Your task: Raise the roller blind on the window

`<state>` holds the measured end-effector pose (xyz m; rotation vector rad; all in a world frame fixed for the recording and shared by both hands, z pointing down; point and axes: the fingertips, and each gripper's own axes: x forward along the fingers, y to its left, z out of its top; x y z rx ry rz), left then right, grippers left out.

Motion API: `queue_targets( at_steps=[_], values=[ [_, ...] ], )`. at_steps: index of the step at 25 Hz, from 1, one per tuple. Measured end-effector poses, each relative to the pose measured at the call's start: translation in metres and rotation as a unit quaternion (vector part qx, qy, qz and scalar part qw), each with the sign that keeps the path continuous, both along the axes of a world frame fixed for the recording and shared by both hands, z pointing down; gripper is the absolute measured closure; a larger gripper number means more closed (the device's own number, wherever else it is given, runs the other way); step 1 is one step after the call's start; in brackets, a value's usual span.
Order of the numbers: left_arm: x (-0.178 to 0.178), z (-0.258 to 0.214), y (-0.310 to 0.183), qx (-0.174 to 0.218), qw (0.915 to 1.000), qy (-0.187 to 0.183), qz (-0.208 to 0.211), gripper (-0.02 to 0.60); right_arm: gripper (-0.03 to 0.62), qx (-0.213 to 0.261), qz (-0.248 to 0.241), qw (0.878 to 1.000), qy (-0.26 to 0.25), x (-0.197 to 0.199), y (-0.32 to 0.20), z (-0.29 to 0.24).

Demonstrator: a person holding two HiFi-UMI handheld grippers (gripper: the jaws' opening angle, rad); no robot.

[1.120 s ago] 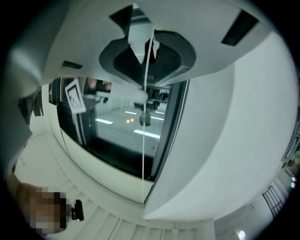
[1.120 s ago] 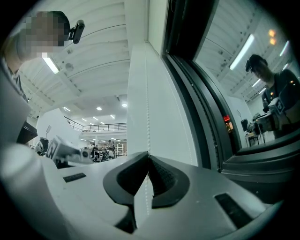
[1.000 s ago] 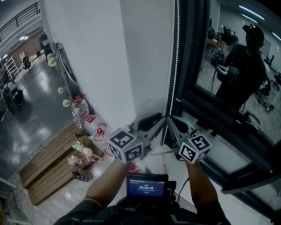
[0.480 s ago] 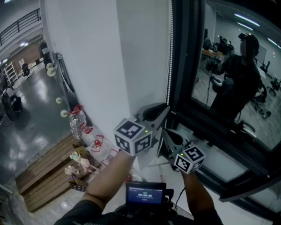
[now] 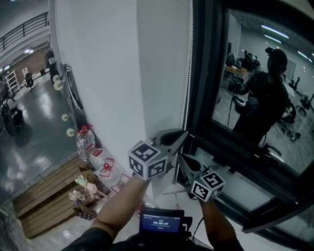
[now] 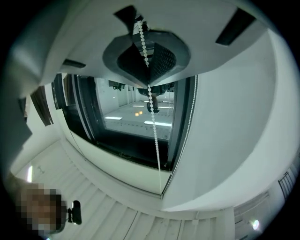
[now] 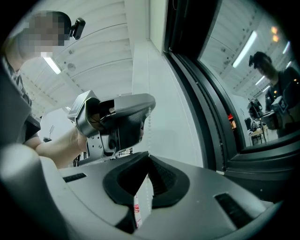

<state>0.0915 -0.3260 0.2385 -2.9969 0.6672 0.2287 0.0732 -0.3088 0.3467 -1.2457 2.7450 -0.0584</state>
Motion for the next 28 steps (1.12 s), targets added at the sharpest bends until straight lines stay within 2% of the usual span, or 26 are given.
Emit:
queue_targets(
  at_steps=[7,20,24,26,28],
  values=[
    [-0.007,0.006,0.006,0.027,0.9994,-0.007,-0.022,0.580,0.592,-0.008,-0.009,1.000,-0.002,-0.010,0.004,0.005],
    [-0.005,0.089,0.000,-0.035,0.9979,-0.050,-0.023,0.581,0.591,-0.096,0.002,0.995,0.019,-0.009,0.001,0.085],
    [-0.003,0.096,0.002,-0.041,0.9978,-0.048,-0.019,0.581,0.589,-0.093,0.006,0.995,0.021,-0.003,0.004,0.094],
    [-0.004,0.094,0.002,-0.037,0.9979,-0.049,-0.021,0.581,0.585,-0.097,0.015,0.994,0.039,-0.001,0.005,0.092],
    [-0.006,0.095,0.004,-0.040,0.9980,-0.045,-0.022,0.581,0.554,-0.102,0.026,0.992,0.073,0.002,0.009,0.093]
  ],
)
